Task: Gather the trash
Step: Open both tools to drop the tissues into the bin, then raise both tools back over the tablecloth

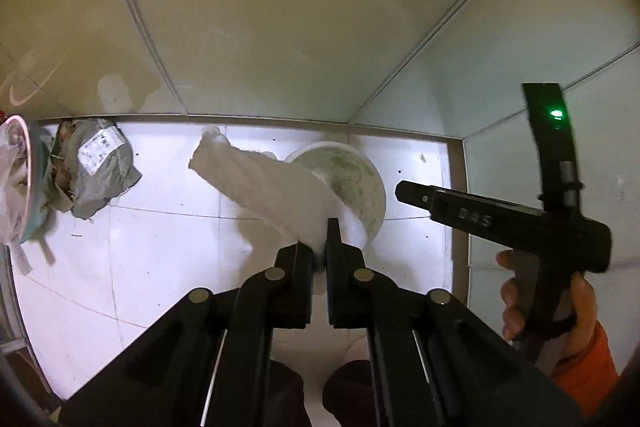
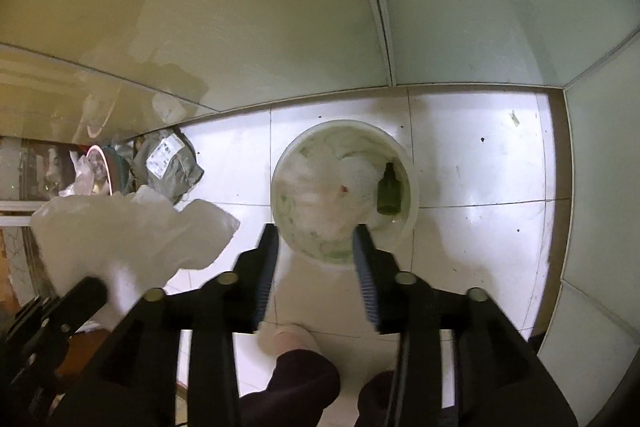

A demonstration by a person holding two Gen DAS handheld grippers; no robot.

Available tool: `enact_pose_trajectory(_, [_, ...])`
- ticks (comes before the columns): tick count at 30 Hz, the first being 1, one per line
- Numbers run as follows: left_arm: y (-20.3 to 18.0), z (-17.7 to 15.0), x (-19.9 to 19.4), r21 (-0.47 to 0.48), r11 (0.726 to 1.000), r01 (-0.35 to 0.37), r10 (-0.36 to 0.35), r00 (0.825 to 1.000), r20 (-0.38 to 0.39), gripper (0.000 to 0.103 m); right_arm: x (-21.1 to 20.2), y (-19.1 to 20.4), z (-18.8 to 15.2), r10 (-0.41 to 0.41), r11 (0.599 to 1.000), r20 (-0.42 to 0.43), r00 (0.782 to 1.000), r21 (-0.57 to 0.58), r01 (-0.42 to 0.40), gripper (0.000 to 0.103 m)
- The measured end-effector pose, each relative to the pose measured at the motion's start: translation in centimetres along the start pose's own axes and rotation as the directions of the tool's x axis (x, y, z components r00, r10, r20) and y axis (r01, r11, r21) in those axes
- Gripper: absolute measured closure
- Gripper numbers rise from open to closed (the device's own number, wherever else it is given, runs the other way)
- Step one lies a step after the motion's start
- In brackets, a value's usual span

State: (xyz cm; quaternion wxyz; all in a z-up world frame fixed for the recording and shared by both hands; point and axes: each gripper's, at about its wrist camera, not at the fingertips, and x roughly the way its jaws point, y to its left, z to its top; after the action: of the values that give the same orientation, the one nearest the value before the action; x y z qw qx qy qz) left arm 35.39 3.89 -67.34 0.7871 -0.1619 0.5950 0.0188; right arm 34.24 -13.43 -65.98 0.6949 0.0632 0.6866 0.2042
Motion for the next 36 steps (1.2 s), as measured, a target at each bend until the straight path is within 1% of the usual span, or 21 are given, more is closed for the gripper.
enact_pose_trajectory(3, [-0.8, 0.4, 1.5, 0.003, 1.0, 0.022, -0.021, 1.0, -0.022, 0.099, -0.9, -0.4, 0.0, -0.007, 1.0, 0.017, 1.0, 0.008, 0.007, 0.065])
enact_pose_trajectory(6, [-1.6, 0.8, 3.1, 0.003, 0.998, 0.056, -0.056, 0.997, -0.051, 0.098, -2.9, -1.3, -0.1, -0.01, 1.0, 0.053, 0.999, 0.03, 0.008, 0.065])
enact_pose_trajectory(7, [-2.0, 1.0, 3.5, 0.004, 0.998, 0.056, -0.055, 0.997, -0.062, 0.091, -3.6, -1.5, -0.2, -0.013, 0.999, 0.065, 0.998, 0.036, 0.01, 0.065])
enact_pose_trajectory(8, [-2.5, 1.2, 4.0, 0.005, 0.999, 0.051, -0.05, 0.996, -0.077, 0.073, -4.0, -1.7, -0.2, -0.017, 0.999, 0.074, 0.997, 0.04, 0.014, 0.065])
enact_pose_trajectory(10, [-2.9, 1.5, 4.3, 0.001, 0.999, 0.043, -0.042, 0.995, -0.087, 0.054, -5.1, -2.0, -0.2, -0.029, 0.999, 0.094, 0.995, 0.04, 0.025, 0.065])
enact_pose_trajectory(13, [-3.1, 1.8, 3.8, -0.01, 0.998, 0.063, -0.064, 0.994, -0.087, 0.052, -7.3, -1.6, -0.3, -0.032, 0.999, 0.127, 0.991, 0.044, 0.027, 0.065])
enact_pose_trajectory(15, [-3.3, 2.0, 2.8, -0.011, 0.998, 0.06, -0.06, 0.995, -0.084, 0.053, -8.9, -1.3, -0.3, -0.027, 0.999, 0.144, 0.989, 0.044, 0.021, 0.065])
enact_pose_trajectory(18, [-3.8, 2.4, -0.1, -0.001, 0.999, 0.052, -0.052, 0.997, -0.064, 0.052, -12.0, -0.1, -0.3, -0.023, 0.999, 0.168, 0.985, 0.04, 0.016, 0.065])
enact_pose_trajectory(22, [-4.6, 3.1, -6.0, 0.011, 0.999, 0.035, -0.034, 0.999, -0.026, 0.052, -16.9, 2.3, -0.7, -0.017, 1.0, 0.199, 0.98, 0.026, 0.012, 0.065])
enact_pose_trajectory(23, [-4.8, 3.5, -8.4, 0.013, 0.999, 0.033, -0.033, 0.999, -0.009, 0.052, -18.3, 2.9, -0.8, -0.016, 1.0, 0.206, 0.978, 0.019, 0.012, 0.065])
enact_pose_trajectory(24, [-4.8, 3.7, -9.5, 0.015, 0.999, 0.034, -0.034, 0.999, 0.0, 0.052, -19.2, 3.3, -0.9, -0.015, 1.0, 0.211, 0.977, 0.014, 0.012, 0.065])
enact_pose_trajectory(26, [-5.3, 4.3, -14.2, 0.025, 0.999, 0.033, -0.034, 0.999, 0.036, 0.052, -22.9, 5.2, -1.1, -0.014, 1.0, 0.234, 0.972, -0.001, 0.015, 0.065])
enact_pose_trajectory(27, [-5.5, 4.7, -15.6, 0.029, 0.999, 0.033, -0.035, 0.998, 0.048, 0.052, -24.0, 5.6, -1.1, -0.013, 1.0, 0.242, 0.97, -0.006, 0.015, 0.065])
enact_pose_trajectory(29, [-5.9, 5.4, -20.1, 0.039, 0.999, 0.034, -0.038, 0.996, 0.086, 0.052, -28.0, 7.6, -1.4, -0.014, 1.0, 0.275, 0.961, -0.019, 0.02, 0.065])
enact_pose_trajectory(30, [-6.1, 5.6, -21.9, 0.043, 0.998, 0.038, -0.042, 0.994, 0.102, 0.053, -29.1, 8.0, -1.5, -0.013, 1.0, 0.286, 0.958, -0.023, 0.02, 0.065])
enact_pose_trajectory(31, [-6.3, 6.0, -24.7, 0.051, 0.998, 0.042, -0.049, 0.991, 0.127, 0.052, -30.9, 8.9, -1.6, -0.01, 0.999, 0.303, 0.953, -0.029, 0.02, 0.065])
enact_pose_trajectory(32, [-6.5, 6.2, -26.8, 0.057, 0.998, 0.042, -0.05, 0.988, 0.148, 0.052, -33.2, 10.1, -1.9, -0.008, 0.999, 0.331, 0.944, -0.036, 0.021, 0.065])
enact_pose_trajectory(34, [-6.9, 6.6, -30.9, 0.069, 0.997, 0.041, -0.054, 0.981, 0.189, 0.052, -36.5, 11.7, -2.3, -0.008, 0.999, 0.373, 0.928, -0.045, 0.027, 0.065])
enact_pose_trajectory(36, [-7.0, 7.0, -34.5, 0.082, 0.996, 0.046, -0.064, 0.972, 0.225, 0.052, -40.0, 13.7, -2.9, -0.01, 0.998, 0.422, 0.906, -0.056, 0.037, 0.065])
